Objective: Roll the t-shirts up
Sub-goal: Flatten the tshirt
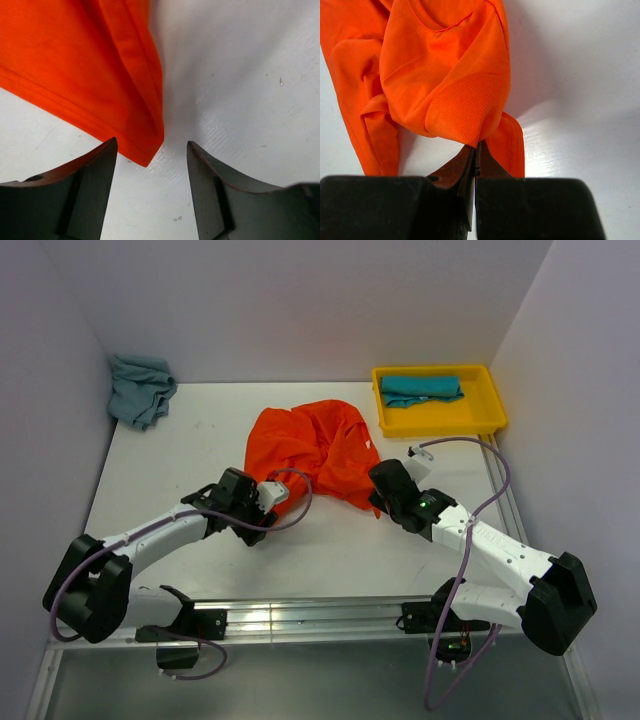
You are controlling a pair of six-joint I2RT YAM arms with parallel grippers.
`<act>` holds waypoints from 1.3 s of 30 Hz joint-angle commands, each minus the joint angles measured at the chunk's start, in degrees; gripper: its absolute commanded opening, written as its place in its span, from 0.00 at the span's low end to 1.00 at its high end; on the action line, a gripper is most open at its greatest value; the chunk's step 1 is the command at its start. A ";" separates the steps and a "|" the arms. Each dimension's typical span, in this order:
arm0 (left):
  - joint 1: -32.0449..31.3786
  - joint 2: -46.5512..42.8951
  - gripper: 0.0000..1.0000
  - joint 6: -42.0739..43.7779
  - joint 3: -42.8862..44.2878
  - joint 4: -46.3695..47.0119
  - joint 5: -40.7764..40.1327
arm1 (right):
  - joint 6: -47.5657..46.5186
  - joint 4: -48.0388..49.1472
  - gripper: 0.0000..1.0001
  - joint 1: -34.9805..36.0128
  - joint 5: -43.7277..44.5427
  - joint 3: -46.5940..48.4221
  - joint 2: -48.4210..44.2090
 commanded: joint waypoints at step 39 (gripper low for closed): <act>19.15 -6.78 0.00 -1.64 35.14 -10.05 -22.94 | -16.88 -9.06 0.00 -9.94 -7.65 25.28 -7.45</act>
